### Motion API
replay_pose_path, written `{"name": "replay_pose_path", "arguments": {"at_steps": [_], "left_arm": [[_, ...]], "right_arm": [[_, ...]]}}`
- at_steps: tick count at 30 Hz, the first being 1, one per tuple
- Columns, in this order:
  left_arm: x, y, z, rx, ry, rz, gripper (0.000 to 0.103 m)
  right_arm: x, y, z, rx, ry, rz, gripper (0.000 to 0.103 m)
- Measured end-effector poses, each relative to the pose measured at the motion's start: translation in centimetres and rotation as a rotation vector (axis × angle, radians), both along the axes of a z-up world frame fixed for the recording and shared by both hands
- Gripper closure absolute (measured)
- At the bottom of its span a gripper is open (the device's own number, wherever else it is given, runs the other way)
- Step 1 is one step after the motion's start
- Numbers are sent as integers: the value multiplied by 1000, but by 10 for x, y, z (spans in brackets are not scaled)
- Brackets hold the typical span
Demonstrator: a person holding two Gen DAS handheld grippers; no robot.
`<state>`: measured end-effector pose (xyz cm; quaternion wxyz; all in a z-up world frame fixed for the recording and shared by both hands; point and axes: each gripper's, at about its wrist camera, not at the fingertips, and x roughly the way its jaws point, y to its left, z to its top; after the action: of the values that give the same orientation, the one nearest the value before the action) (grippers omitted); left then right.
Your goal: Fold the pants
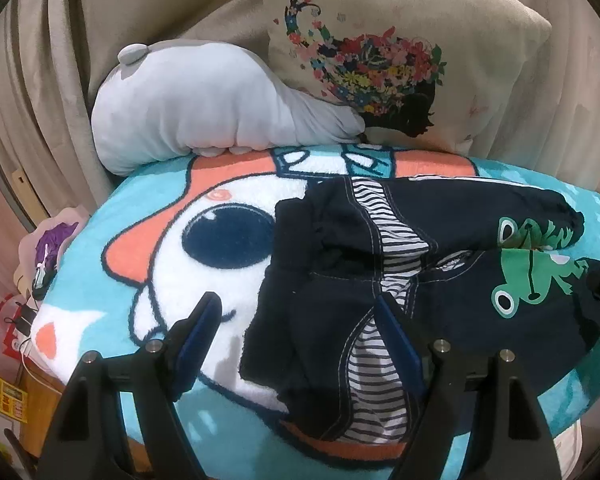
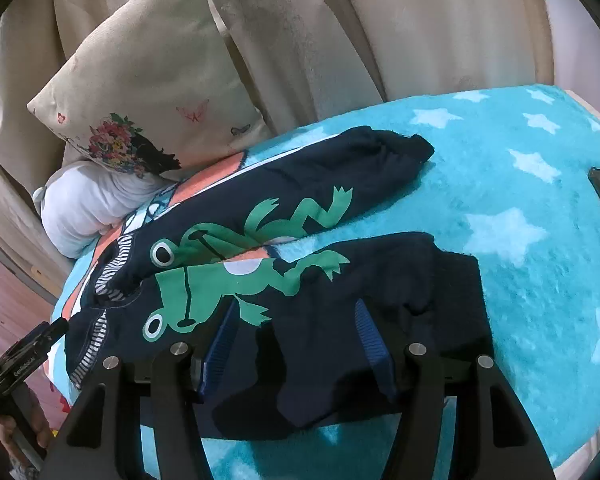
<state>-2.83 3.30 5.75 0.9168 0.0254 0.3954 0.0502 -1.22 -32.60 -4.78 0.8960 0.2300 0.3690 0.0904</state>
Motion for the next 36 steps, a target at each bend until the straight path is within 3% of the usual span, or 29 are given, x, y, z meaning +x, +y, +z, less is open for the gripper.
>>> {"name": "replay_pose_path", "arguments": {"at_steps": [13,17,19,23,26,30,36], "left_arm": [[12,-1,-10,-1,39,-5,25],[26,5,-1,-26,55,-70,25],[38,12,8,-40,45,-105,25],[81,21,18,-47,59,-143,20],[123,17,12,-83,124,-192,20],[168,0,-10,-170,264,-287,20],[216,-8,-39,-216,382,-342,20]], "right_arm": [[5,2,4,-3,3,18,38],[21,0,24,10,16,117,38],[30,3,41,-29,4,171,38],[60,21,76,-243,-63,250,30],[101,41,81,-371,-67,318,30],[171,68,58,-495,35,427,30],[226,77,28,-453,139,532,30]]}}
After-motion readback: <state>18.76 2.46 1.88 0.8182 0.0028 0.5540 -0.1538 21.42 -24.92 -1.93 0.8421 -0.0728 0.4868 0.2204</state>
